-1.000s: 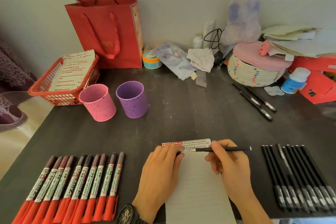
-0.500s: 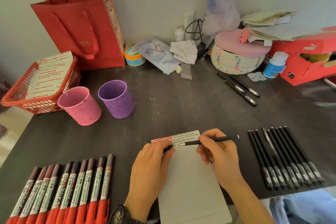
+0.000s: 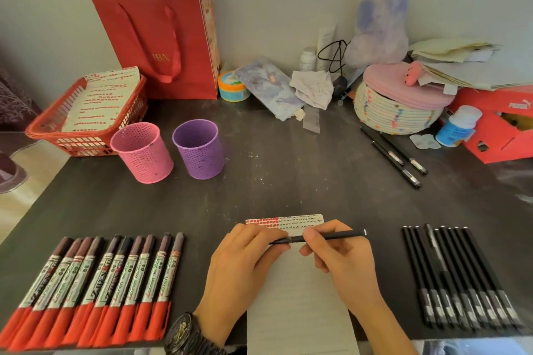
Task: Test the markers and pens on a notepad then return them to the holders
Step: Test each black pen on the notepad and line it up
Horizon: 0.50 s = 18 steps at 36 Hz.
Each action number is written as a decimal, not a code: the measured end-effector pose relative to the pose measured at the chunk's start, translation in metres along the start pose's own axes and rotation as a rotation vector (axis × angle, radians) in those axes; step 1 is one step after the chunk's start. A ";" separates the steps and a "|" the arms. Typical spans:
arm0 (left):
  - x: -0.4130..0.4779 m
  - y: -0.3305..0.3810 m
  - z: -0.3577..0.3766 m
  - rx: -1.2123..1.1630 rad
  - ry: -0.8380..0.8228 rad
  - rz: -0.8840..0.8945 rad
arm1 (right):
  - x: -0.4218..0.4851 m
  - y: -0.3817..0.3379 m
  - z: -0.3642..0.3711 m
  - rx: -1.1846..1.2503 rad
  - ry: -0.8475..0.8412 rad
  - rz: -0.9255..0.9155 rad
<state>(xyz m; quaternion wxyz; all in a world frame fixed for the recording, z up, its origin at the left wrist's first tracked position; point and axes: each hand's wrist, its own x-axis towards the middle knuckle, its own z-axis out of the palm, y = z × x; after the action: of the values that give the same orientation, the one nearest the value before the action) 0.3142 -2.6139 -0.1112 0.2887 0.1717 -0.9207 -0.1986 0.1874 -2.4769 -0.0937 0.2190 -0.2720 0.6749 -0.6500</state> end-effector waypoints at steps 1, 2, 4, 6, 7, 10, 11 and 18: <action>0.000 0.000 0.000 -0.007 0.009 0.006 | 0.000 -0.001 0.001 -0.014 -0.014 -0.002; -0.001 0.000 0.000 -0.014 0.017 0.007 | 0.000 -0.002 0.002 -0.023 -0.027 -0.003; 0.000 -0.001 0.000 -0.027 0.037 0.005 | 0.001 -0.003 0.002 -0.027 -0.046 0.002; 0.000 -0.001 0.001 -0.032 0.063 0.010 | 0.003 -0.005 0.002 -0.025 -0.055 0.008; 0.000 -0.002 0.001 -0.030 0.068 0.016 | 0.003 -0.005 0.002 -0.027 -0.057 0.009; -0.001 -0.003 0.001 -0.009 0.065 0.045 | 0.003 -0.007 0.003 -0.028 -0.067 0.013; -0.001 -0.003 0.001 -0.002 0.066 0.056 | 0.003 -0.008 0.003 -0.025 -0.071 0.014; -0.003 -0.004 0.002 0.032 0.086 0.109 | 0.000 -0.015 0.006 -0.036 -0.098 0.024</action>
<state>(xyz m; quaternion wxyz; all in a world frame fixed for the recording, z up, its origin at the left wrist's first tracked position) 0.3162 -2.6153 -0.1164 0.3356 0.1341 -0.9185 -0.1601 0.1919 -2.4815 -0.0793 0.2547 -0.2991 0.6783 -0.6209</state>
